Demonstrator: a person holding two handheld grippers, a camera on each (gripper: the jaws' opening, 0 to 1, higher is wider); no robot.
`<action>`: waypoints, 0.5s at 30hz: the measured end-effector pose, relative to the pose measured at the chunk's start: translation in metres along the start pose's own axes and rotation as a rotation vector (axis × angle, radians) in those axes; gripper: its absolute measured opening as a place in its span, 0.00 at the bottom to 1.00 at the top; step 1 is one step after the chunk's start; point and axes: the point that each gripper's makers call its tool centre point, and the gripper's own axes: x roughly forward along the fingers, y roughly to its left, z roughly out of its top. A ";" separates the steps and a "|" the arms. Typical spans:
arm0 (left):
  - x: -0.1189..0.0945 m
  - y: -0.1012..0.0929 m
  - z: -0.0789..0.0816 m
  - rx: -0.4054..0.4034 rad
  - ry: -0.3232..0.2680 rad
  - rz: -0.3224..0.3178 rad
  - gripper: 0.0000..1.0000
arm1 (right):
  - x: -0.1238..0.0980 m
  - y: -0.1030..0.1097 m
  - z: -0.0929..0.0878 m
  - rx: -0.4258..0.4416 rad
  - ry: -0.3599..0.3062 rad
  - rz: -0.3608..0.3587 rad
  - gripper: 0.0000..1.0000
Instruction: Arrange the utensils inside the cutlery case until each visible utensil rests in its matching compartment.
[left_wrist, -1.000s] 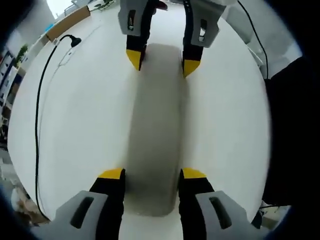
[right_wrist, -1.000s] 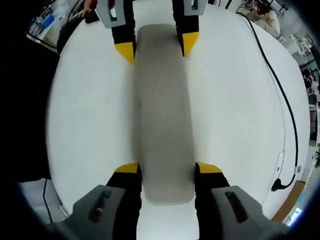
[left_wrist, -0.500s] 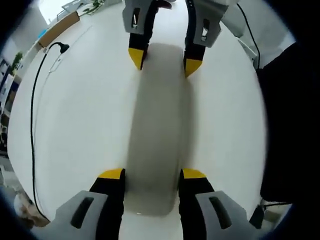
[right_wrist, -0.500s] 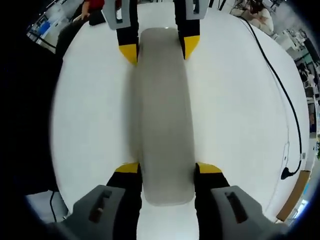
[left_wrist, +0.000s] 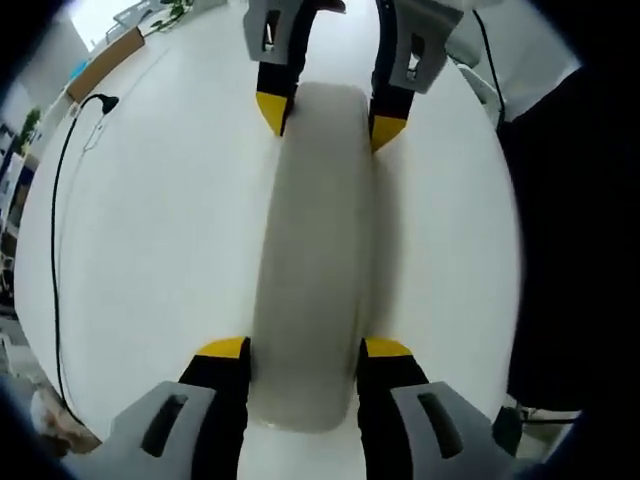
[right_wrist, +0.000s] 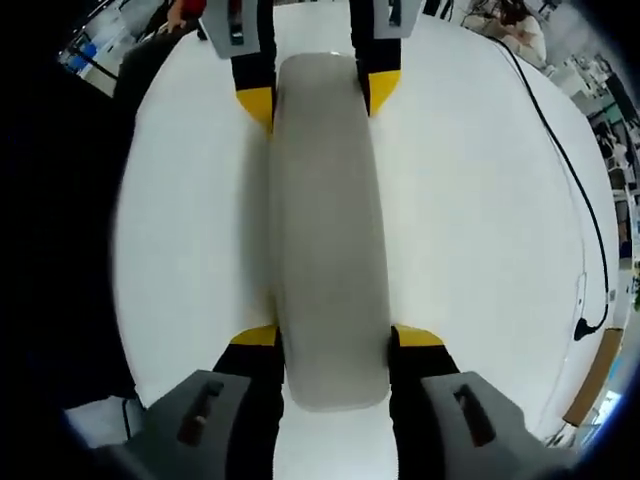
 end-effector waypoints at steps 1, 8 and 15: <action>0.000 -0.002 0.000 0.002 0.002 -0.001 0.43 | 0.000 0.001 0.000 0.001 -0.001 0.000 0.39; -0.001 -0.018 -0.002 0.018 -0.010 -0.006 0.43 | 0.000 0.022 -0.001 0.024 -0.018 0.009 0.39; -0.002 -0.034 -0.005 -0.025 -0.004 0.002 0.43 | 0.000 0.035 0.001 -0.004 0.014 0.019 0.39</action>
